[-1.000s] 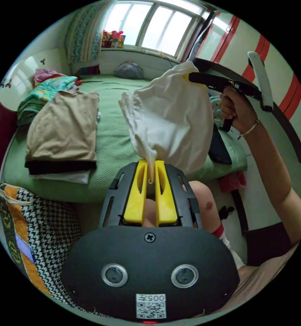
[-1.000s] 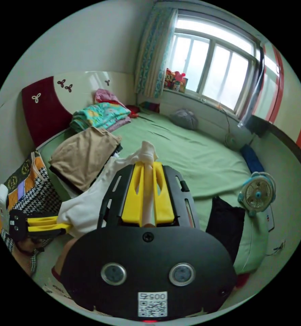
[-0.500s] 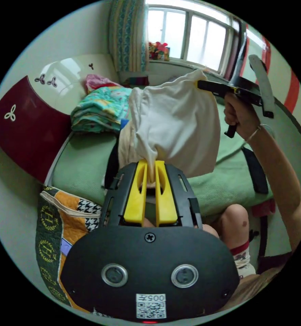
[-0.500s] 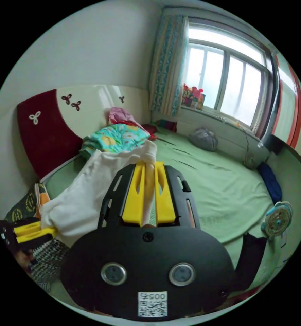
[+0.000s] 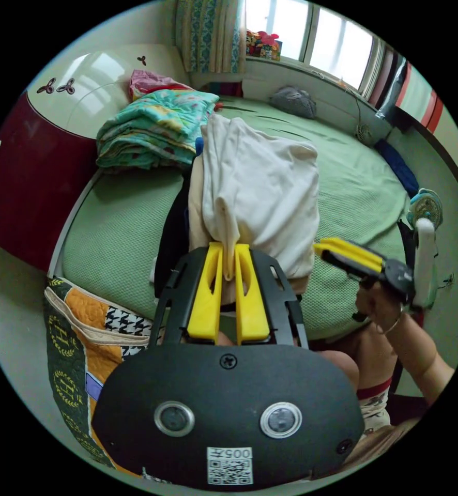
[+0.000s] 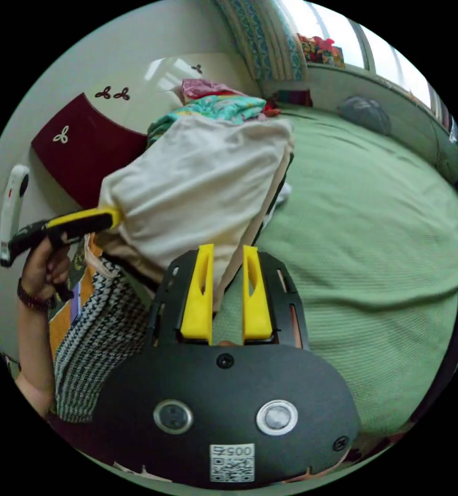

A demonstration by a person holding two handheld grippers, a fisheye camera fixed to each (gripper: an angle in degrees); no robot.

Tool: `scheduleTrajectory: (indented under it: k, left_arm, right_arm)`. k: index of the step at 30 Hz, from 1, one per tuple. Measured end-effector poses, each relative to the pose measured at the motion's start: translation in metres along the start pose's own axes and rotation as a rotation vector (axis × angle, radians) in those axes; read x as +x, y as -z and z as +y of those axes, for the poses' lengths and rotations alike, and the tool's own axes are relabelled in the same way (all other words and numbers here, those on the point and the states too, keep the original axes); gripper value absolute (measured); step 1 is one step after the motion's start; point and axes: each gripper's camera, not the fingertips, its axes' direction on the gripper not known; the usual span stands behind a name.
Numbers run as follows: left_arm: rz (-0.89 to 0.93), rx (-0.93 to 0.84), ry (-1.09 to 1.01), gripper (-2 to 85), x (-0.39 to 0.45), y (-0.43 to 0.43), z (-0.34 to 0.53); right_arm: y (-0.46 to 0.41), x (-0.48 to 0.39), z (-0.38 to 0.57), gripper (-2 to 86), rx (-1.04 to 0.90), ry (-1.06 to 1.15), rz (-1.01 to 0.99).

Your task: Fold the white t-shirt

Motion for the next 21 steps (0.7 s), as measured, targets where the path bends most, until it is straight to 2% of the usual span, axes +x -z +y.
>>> scheduleTrajectory:
  k: [5, 13, 19, 21]
  left_arm:
    - [0.026, -0.006, 0.017, 5.1, -0.002, 0.004, -0.012]
    - [0.091, -0.057, -0.034, 4.1, 0.008, -0.008, -0.016]
    - [0.108, -0.045, -0.035, 1.3, 0.027, -0.015, -0.017]
    - [0.026, -0.044, -0.003, 0.3, 0.034, -0.018, -0.014]
  right_arm:
    - [-0.009, -0.002, -0.005, -0.5, -0.038, 0.043, 0.046]
    - [-0.008, 0.029, 0.005, -1.1, -0.082, 0.121, 0.167]
    - [-0.018, 0.068, -0.010, 1.2, -0.140, 0.017, 0.062]
    - [-0.008, 0.079, -0.009, 2.0, -0.139, 0.021, 0.050]
